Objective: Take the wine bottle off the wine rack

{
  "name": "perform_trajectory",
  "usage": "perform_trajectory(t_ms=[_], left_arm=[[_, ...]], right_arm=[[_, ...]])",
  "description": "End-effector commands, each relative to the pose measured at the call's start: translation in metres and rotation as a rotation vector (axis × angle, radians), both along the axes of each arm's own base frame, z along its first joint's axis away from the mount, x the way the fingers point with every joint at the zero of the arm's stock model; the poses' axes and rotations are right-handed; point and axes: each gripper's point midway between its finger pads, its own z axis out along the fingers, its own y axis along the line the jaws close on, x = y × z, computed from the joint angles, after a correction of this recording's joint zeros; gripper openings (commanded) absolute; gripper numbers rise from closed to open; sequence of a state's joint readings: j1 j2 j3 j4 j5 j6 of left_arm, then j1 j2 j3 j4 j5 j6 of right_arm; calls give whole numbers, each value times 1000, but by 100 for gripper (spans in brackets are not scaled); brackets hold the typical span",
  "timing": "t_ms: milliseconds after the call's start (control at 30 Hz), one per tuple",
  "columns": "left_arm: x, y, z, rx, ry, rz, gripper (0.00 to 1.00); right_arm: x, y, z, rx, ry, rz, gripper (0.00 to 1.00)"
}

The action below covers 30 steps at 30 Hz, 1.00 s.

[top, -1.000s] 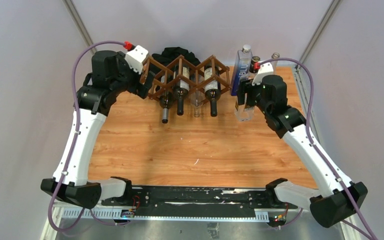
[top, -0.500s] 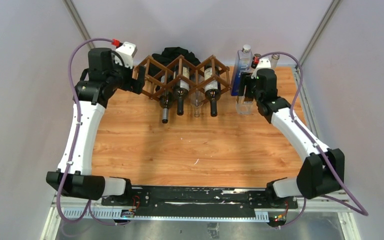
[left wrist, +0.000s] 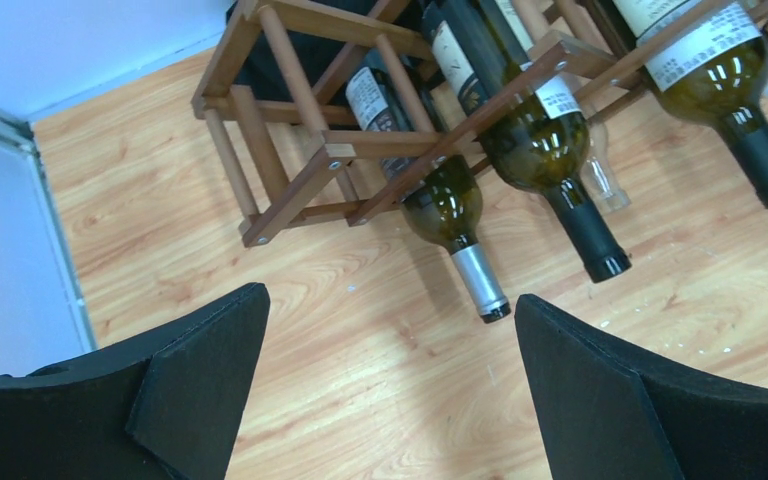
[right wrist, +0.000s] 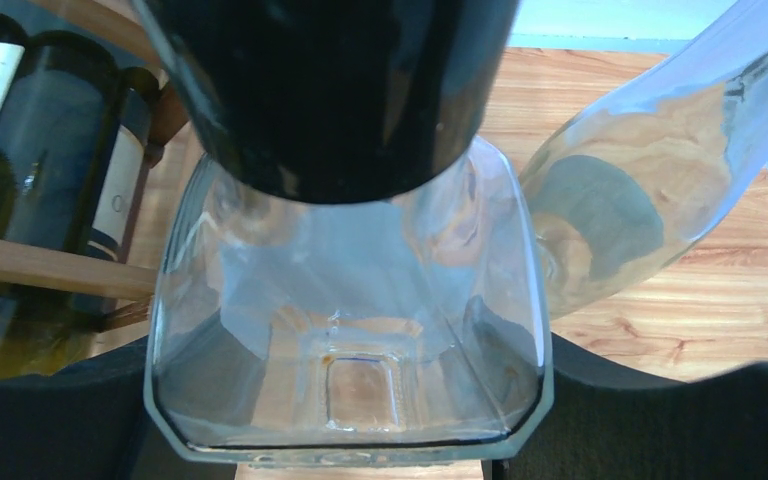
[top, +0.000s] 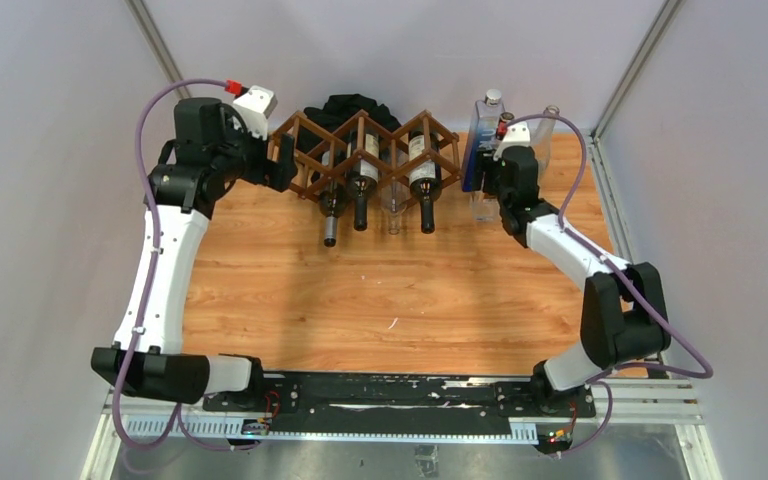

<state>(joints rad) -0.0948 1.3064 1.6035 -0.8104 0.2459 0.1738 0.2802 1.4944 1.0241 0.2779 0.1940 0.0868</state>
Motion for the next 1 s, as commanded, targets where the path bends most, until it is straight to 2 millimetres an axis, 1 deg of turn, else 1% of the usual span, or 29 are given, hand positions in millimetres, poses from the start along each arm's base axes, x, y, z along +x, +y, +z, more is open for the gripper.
perform_trajectory(t_ms=[0, 133, 300, 400, 667, 867, 933, 967], left_arm=[[-9, -14, 2, -38, 0, -82, 100], [-4, -14, -3, -37, 17, -77, 100], [-7, -18, -5, -37, 27, -109, 100], [-4, -17, -7, -39, 37, -98, 100], [1, -12, -7, -20, 35, -77, 100], [2, -14, -7, -27, 42, -79, 100], [3, -15, -7, -36, 48, -82, 100], [3, -16, -7, -40, 49, -83, 100]], right_arm=[[18, -15, 51, 13, -225, -74, 0], [22, -16, 44, -9, -247, -76, 0], [30, -16, 36, -12, -251, -87, 0], [35, -16, 33, -6, -261, -96, 0], [46, -16, 25, 20, -292, -125, 0], [50, -14, 11, 33, -281, -124, 0], [49, -13, 6, 32, -269, -117, 7], [48, -13, 5, 34, -267, -116, 12]])
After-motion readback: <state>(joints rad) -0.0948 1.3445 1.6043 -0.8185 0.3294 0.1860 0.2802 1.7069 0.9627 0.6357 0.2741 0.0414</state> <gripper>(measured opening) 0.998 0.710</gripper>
